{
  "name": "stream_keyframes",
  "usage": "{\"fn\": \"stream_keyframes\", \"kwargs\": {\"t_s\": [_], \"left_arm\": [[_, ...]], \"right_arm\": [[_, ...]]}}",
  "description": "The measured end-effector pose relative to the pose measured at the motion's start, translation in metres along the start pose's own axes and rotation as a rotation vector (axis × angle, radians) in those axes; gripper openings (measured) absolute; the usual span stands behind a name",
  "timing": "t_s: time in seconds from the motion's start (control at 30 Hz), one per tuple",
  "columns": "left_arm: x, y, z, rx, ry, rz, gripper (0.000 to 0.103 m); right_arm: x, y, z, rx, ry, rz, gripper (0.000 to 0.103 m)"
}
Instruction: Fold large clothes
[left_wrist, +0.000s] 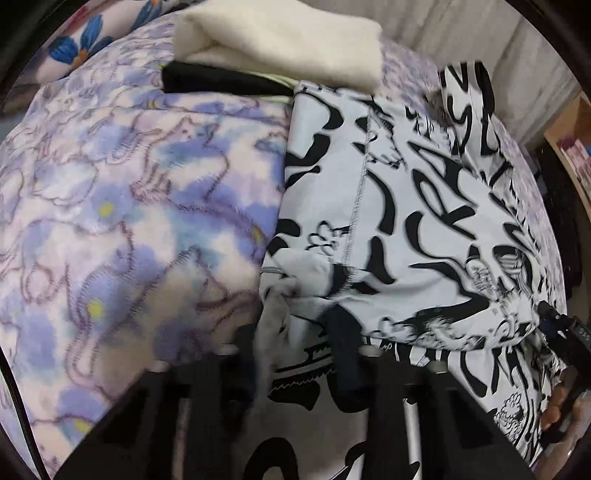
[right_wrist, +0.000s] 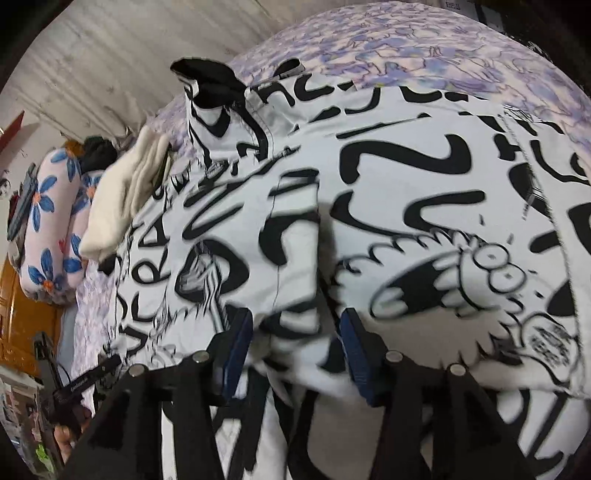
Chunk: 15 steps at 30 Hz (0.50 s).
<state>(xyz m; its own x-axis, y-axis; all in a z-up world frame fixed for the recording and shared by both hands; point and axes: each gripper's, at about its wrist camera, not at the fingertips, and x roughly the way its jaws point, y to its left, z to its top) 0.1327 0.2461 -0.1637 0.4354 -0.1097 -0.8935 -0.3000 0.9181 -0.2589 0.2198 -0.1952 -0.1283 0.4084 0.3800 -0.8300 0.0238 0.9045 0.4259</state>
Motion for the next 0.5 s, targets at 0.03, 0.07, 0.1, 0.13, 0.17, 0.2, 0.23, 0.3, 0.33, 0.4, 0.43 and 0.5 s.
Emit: {"fn": "stream_keyframes", "kwargs": {"t_s": [0.03,0.07,0.1,0.13,0.17,0.2,0.23,0.3,0.33,0.4,0.43,0.5], "left_arm": [[-0.005,0.003,-0.001,-0.015,-0.023,-0.007,0.013],[-0.008,0.006,-0.002,-0.026,-0.036,-0.009,0.012],[-0.009,0.010,-0.003,-0.039,-0.048,-0.010,0.011],[-0.009,0.015,-0.004,-0.049,-0.048,-0.008,0.011],[-0.005,0.019,-0.005,-0.057,-0.032,0.002,0.012],[0.000,0.021,-0.006,-0.053,-0.014,0.010,0.013],[0.001,0.021,-0.007,-0.040,-0.004,0.016,0.018],[-0.004,0.015,-0.005,0.010,-0.006,0.060,0.029],[-0.011,0.010,-0.002,0.040,-0.021,0.087,0.040],[-0.029,0.004,0.007,0.079,-0.083,0.109,0.056],[-0.042,-0.001,0.013,0.094,-0.138,0.116,0.064],[-0.060,-0.010,0.026,0.122,-0.216,0.116,0.068]], "right_arm": [[0.001,0.007,0.000,-0.033,-0.001,0.000,0.006],[-0.003,0.015,-0.003,-0.064,-0.028,-0.010,0.006],[-0.007,0.025,-0.007,-0.112,-0.057,-0.028,0.005],[-0.005,0.032,-0.010,-0.152,-0.060,-0.055,0.005],[0.001,0.036,-0.013,-0.181,-0.039,-0.087,0.005],[0.006,0.037,-0.014,-0.192,-0.022,-0.105,0.006],[0.011,0.037,-0.016,-0.205,-0.004,-0.130,0.008],[0.008,0.037,-0.014,-0.207,0.002,-0.134,0.011],[0.003,0.037,-0.010,-0.202,0.009,-0.143,0.016],[-0.007,0.040,-0.003,-0.206,-0.016,-0.164,0.028],[-0.013,0.042,-0.001,-0.214,-0.043,-0.176,0.034],[-0.022,0.053,0.005,-0.248,-0.099,-0.211,0.035]]}}
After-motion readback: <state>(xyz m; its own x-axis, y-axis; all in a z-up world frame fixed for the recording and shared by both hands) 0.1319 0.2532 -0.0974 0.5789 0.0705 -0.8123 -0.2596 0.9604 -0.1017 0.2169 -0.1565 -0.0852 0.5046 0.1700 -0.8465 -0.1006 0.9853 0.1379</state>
